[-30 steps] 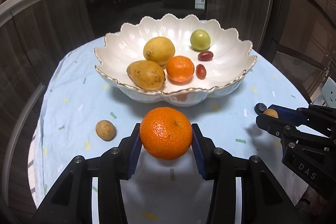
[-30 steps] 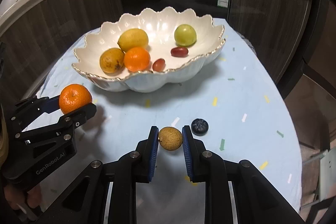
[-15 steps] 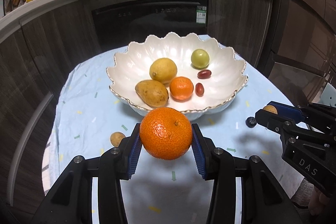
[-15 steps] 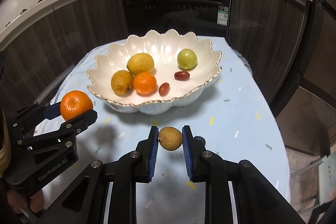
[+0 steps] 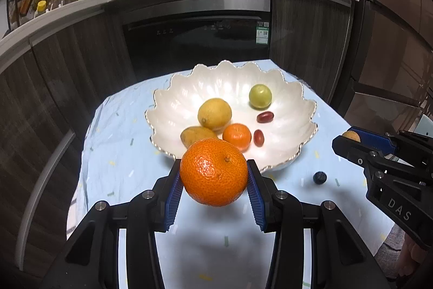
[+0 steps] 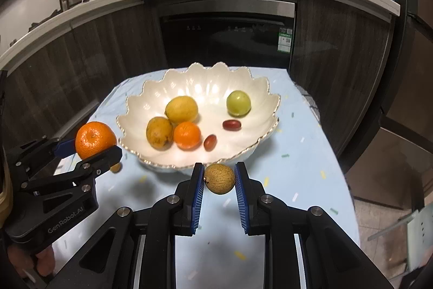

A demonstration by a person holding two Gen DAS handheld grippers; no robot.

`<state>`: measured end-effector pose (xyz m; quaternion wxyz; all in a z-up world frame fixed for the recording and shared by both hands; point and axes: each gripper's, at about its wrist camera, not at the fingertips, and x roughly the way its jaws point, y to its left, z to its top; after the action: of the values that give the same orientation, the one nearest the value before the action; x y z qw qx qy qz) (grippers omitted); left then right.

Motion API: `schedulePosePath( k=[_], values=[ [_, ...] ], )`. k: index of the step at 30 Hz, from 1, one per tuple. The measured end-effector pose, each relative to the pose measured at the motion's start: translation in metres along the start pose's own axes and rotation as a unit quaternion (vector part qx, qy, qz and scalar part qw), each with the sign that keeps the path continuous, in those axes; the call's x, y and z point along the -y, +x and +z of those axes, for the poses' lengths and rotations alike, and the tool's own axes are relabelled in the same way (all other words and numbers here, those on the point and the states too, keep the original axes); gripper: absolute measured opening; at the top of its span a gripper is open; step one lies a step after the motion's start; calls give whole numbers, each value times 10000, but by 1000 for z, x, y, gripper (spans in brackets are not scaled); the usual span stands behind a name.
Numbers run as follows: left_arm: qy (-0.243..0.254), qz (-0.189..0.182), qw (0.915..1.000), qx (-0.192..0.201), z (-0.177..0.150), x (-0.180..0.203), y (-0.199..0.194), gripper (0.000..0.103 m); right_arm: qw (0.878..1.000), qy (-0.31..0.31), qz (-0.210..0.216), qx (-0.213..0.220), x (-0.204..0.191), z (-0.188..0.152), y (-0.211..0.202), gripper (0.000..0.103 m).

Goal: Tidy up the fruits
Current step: 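Lift the mandarin and brown round fruit over the white bowl with both tools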

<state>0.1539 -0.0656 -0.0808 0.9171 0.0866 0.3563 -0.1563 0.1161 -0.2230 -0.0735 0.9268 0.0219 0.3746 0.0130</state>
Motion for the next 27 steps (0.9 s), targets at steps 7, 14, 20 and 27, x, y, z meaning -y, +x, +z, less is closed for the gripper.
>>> schedulePosePath(
  k=[7,14,20,27],
  values=[
    [8,-24,10000,19,17,2,5,44,10000,6,-24,85,7,18,3,24],
    [13,-49,10000,19,33,3,15,44,9999,31,-12,136,12,36,11,24],
    [-3,-66,10000,-17,44,2,26,44,9999,40,-10,112,16,50,21,24],
    [-62,-127,9998,-160,48,2,41,44,10000,31,8,26,17,62,38,24]
  ],
)
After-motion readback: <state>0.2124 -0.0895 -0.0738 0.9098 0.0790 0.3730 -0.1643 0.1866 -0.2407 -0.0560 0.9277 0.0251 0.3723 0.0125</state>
